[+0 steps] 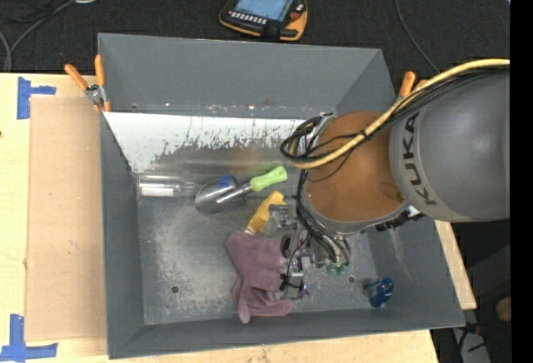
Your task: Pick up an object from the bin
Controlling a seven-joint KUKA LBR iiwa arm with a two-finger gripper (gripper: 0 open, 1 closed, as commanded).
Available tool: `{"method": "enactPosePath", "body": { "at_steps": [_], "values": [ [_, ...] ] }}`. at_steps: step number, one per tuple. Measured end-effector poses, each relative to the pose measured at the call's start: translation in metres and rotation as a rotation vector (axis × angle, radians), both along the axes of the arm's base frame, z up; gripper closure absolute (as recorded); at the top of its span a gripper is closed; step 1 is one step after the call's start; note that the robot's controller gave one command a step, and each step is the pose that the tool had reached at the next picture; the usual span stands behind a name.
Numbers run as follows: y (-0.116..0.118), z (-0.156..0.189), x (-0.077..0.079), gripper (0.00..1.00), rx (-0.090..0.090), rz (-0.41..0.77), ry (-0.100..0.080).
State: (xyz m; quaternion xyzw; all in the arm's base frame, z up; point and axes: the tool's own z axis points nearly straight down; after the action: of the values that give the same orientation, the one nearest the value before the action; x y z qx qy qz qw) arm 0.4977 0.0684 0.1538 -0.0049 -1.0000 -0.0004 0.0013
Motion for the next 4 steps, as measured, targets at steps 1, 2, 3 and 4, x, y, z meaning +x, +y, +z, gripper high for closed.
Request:
{"method": "enactPosePath", "body": {
  "at_steps": [1, 2, 3, 4],
  "values": [
    [0.0, 0.0, 0.0, 0.0, 0.0, 0.0, 0.0],
    [0.014, 0.004, 0.058, 0.0, 0.001, 0.261, -0.003],
    [0.033, -0.061, 0.009, 0.0, 0.002, 0.371, 0.01],
    [-0.067, -0.04, 0.031, 1.0, 0.001, 0.154, -0.016]
  ]
}}
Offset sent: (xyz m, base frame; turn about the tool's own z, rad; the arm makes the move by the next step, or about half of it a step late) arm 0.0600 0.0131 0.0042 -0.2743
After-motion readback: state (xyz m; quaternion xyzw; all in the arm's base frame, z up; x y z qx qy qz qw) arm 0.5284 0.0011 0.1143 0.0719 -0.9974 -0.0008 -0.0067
